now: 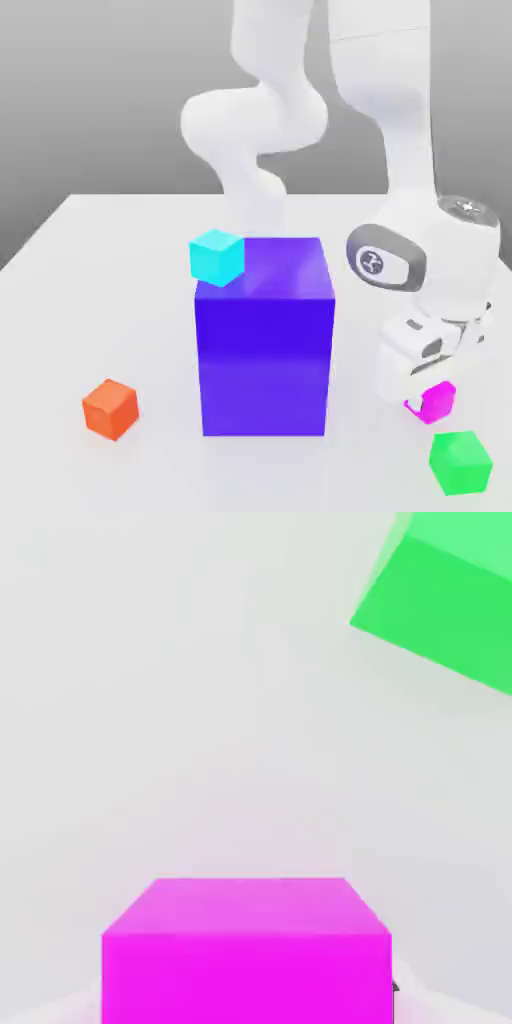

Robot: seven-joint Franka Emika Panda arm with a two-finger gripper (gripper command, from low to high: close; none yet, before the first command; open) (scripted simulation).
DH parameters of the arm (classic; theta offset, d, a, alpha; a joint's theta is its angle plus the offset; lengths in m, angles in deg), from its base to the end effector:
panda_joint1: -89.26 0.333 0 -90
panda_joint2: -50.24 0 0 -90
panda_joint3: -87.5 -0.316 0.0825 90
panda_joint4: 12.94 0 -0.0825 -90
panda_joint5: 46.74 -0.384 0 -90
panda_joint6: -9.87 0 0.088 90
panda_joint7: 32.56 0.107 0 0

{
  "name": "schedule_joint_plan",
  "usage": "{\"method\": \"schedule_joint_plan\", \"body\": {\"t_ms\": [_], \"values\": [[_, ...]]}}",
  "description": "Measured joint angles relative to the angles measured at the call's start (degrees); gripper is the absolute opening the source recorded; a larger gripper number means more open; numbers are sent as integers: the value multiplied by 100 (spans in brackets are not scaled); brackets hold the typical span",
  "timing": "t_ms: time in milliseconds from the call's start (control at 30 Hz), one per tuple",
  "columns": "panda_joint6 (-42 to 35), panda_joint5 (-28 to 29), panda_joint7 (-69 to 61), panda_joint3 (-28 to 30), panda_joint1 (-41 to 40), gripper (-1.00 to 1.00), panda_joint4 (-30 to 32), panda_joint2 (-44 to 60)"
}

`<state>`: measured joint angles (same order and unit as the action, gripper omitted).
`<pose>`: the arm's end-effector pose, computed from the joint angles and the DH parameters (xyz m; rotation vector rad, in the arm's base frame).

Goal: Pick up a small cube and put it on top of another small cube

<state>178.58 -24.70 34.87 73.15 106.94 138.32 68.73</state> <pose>0.3306 0.2477 0.1403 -3.1093 0.3951 -0.0015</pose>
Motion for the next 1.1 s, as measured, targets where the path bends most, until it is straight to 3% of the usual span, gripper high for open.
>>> {"method": "schedule_joint_plan", "body": {"t_ms": [267,700,867,900,1100], "values": [[-807,-1223,-700,-799,-570,-100,164,-998],[-2037,-1618,2480,-183,-437,-100,-1347,-749],[-1545,-1306,3132,139,-241,-100,-1584,-8],[-1421,-1229,3194,186,-208,100,-1597,138],[-1360,-1191,3224,215,-185,100,-1603,211]]}}
